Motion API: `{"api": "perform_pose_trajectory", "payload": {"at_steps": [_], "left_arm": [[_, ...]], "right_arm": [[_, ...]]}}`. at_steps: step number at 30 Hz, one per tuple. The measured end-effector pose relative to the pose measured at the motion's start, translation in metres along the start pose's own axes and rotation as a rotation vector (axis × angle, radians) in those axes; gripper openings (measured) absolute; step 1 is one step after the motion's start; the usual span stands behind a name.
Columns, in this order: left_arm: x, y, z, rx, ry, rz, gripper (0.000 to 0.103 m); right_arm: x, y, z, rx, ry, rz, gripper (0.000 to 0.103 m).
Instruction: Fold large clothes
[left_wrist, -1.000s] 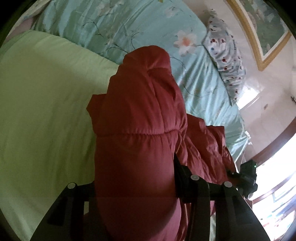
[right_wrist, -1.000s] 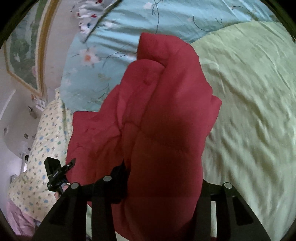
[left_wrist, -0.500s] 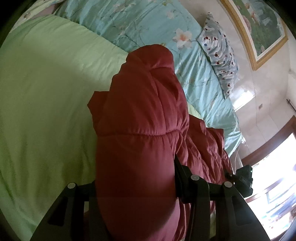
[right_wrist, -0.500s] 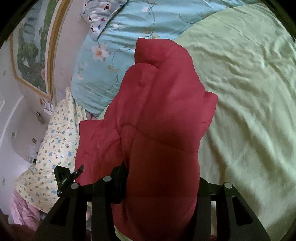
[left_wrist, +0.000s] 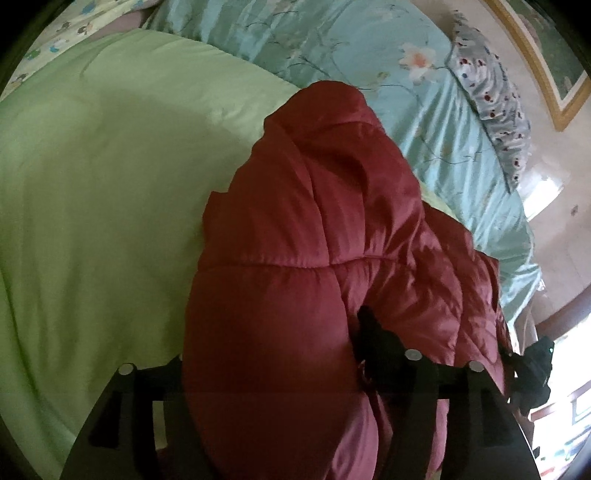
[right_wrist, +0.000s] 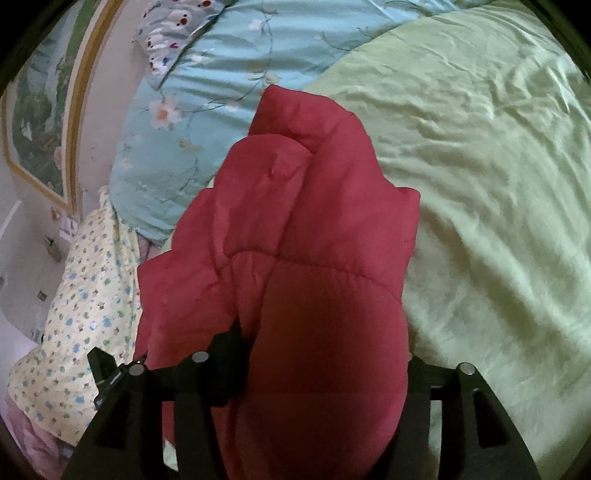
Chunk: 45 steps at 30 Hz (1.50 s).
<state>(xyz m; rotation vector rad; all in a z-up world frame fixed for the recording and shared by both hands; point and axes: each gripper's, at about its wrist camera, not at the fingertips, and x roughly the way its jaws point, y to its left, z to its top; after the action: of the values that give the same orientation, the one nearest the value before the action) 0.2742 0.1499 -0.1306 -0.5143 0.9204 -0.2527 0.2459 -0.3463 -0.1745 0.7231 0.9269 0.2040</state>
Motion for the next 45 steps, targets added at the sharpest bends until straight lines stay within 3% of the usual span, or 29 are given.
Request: {"api": "perform_pose_trajectory", "payload": {"at_steps": [7, 12, 17, 23, 28, 34, 41, 45], "left_arm": [[0.0, -0.028, -0.003, 0.027, -0.02, 0.128, 0.08], [-0.016, -0.03, -0.009, -0.018, -0.028, 0.11, 0.081], [-0.041, -0.039, -0.015, -0.02, -0.064, 0.14, 0.083], [-0.075, -0.057, -0.023, 0.03, -0.137, 0.229, 0.088], [-0.092, -0.079, -0.034, 0.062, -0.158, 0.237, 0.088], [-0.102, -0.097, -0.047, 0.117, -0.164, 0.235, 0.088], [-0.097, -0.114, -0.063, 0.178, -0.137, 0.236, 0.088], [-0.097, -0.125, -0.07, 0.234, -0.127, 0.232, 0.088]], "right_arm": [[0.007, -0.004, -0.003, 0.003, -0.016, -0.039, 0.071], [0.005, -0.005, -0.007, -0.006, -0.033, -0.055, 0.074], [0.001, -0.009, -0.01, 0.007, -0.046, -0.024, 0.079], [-0.002, -0.01, -0.013, 0.007, -0.05, -0.01, 0.08], [-0.009, -0.004, -0.016, -0.021, -0.071, -0.047, 0.083], [-0.035, 0.025, -0.023, -0.161, -0.195, -0.187, 0.084], [-0.07, 0.042, -0.033, -0.19, -0.33, -0.263, 0.084], [-0.079, 0.067, -0.048, -0.269, -0.347, -0.278, 0.084]]}}
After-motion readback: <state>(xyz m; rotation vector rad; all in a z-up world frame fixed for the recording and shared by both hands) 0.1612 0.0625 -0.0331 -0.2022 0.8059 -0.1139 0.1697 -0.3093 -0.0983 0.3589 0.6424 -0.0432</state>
